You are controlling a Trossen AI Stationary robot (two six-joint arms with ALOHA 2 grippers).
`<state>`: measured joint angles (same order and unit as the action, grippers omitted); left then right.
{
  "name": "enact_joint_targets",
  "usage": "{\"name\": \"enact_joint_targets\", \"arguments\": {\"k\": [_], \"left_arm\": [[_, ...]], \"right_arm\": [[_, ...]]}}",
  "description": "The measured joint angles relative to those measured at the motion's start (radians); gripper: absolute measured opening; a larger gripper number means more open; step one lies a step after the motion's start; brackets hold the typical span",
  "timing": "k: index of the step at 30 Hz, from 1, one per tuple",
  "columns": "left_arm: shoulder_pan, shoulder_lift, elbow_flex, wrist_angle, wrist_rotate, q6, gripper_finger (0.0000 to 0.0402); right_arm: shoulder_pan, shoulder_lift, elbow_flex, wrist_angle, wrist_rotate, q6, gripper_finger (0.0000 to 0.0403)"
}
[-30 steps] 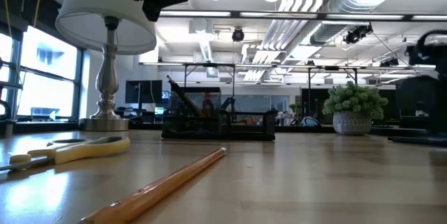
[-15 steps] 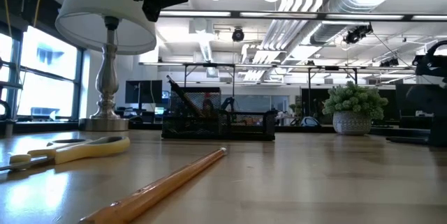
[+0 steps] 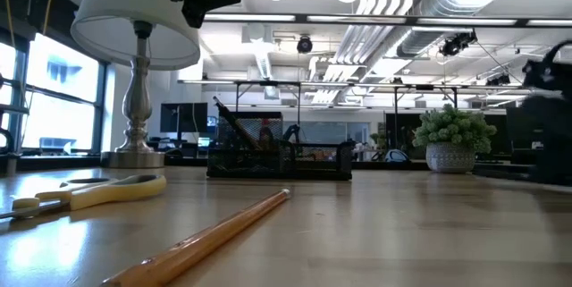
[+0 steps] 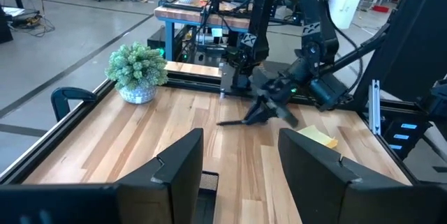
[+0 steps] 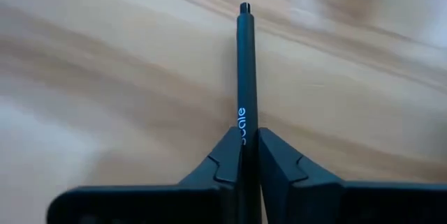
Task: Pick and place office supplies into organizer
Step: Put the black pen into the desk organizer
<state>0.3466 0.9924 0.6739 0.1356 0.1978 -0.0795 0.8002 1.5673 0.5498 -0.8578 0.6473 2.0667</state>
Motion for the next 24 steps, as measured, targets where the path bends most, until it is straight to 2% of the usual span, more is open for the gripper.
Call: {"name": "enact_joint_targets", "arguments": {"k": [3,9,13,17,20,24], "left_arm": [[0.000,0.000,0.000,0.000,0.000,0.000,0.0177],[0.000,0.000,0.000,0.002,0.000,0.000,0.0177],[-0.001,0.012,0.000,0.054,-0.001,-0.025,0.0177],[-0.017,0.061,0.000,0.142,0.083,-0.057,0.0177],[-0.054,0.119,0.000,0.256,0.133,-0.061,0.0177],[-0.120,0.222,0.000,0.460,0.161,-0.053,0.0177]], "right_arm": [[0.019,-0.002,0.035,-0.019,0.126,-0.007,0.0018],[0.064,-0.002,0.163,-0.182,0.406,-0.007,0.0010],[0.095,-0.003,0.260,-0.304,0.663,-0.008,0.0018],[0.111,-0.003,0.343,-0.394,0.901,-0.034,0.0019],[0.093,-0.003,0.404,-0.414,0.920,-0.110,0.0015],[0.058,-0.003,0.445,-0.357,0.922,-0.223,0.0019]]}}
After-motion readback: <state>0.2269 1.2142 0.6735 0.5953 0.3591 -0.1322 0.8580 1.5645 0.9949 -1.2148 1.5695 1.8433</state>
